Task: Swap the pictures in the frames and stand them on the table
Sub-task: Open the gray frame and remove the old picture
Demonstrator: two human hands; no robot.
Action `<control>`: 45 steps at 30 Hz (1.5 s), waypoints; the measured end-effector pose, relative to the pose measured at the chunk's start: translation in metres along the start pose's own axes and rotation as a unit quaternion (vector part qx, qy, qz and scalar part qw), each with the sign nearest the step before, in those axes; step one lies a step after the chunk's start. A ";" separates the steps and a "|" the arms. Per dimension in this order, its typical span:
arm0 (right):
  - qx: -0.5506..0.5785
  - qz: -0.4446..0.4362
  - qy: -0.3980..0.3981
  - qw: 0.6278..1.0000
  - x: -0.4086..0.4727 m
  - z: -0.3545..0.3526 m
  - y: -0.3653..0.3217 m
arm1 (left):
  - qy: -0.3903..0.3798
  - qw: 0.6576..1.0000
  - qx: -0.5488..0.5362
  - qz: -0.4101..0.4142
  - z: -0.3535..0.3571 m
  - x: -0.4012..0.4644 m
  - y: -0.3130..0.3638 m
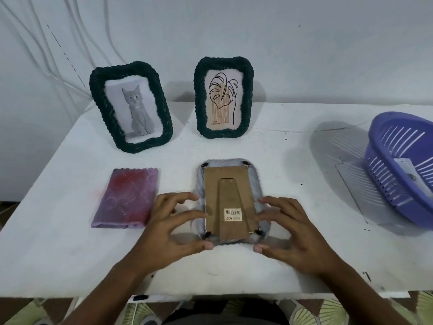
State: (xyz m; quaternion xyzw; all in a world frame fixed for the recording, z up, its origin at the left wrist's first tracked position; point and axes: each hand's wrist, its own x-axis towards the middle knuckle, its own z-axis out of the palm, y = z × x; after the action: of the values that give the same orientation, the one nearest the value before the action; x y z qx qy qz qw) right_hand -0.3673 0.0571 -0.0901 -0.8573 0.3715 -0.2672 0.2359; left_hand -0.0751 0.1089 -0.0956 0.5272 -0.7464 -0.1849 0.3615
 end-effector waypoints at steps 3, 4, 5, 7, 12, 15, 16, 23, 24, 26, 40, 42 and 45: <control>-0.002 -0.012 -0.014 1.000 0.000 0.000 0.000 | -0.020 0.999 -0.003 0.025 0.001 0.001 0.001; -0.005 -0.017 -0.016 1.000 0.000 0.000 0.001 | -0.021 0.999 0.001 0.034 0.001 0.001 0.001; -0.008 -0.022 -0.014 1.000 -0.001 0.001 0.001 | -0.021 0.999 0.005 0.040 0.001 0.000 0.000; -0.007 -0.029 -0.007 1.000 -0.002 0.002 0.002 | -0.018 0.999 0.010 0.046 0.002 0.000 0.001; 0.012 -0.031 -0.002 0.999 -0.002 0.004 0.003 | -0.026 0.998 0.012 0.051 0.004 0.000 0.002; 0.023 -0.021 -0.009 0.999 -0.002 0.004 0.004 | -0.043 0.998 0.004 0.035 0.004 -0.001 0.002; 0.025 -0.018 -0.012 0.999 -0.002 0.004 0.003 | -0.047 0.998 0.001 0.030 0.004 0.000 0.002; 0.024 -0.026 -0.021 0.999 -0.003 0.003 0.000 | -0.061 0.998 -0.011 0.033 0.005 -0.001 0.004; 0.022 -0.028 -0.019 0.999 -0.003 0.003 0.000 | -0.059 0.998 -0.013 0.032 0.005 0.000 0.004; 0.019 -0.027 -0.018 0.999 -0.003 0.003 0.000 | -0.057 0.998 -0.015 0.030 0.005 0.001 0.004; -0.074 0.104 0.105 0.986 0.049 0.013 0.041 | 0.098 0.968 0.163 -0.161 0.050 0.042 0.061; -0.130 0.089 0.099 0.983 0.047 0.018 0.045 | 0.091 0.957 0.197 -0.194 0.064 0.045 0.068; -0.164 0.084 0.096 0.978 0.045 0.018 0.042 | 0.074 0.940 0.224 -0.247 0.078 0.045 0.071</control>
State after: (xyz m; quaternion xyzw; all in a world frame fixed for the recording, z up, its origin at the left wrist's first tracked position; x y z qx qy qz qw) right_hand -0.3511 0.0010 -0.1161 -0.8204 0.5018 -0.2629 0.0772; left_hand -0.1874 0.0860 -0.0857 0.7744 -0.5864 -0.0566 0.2309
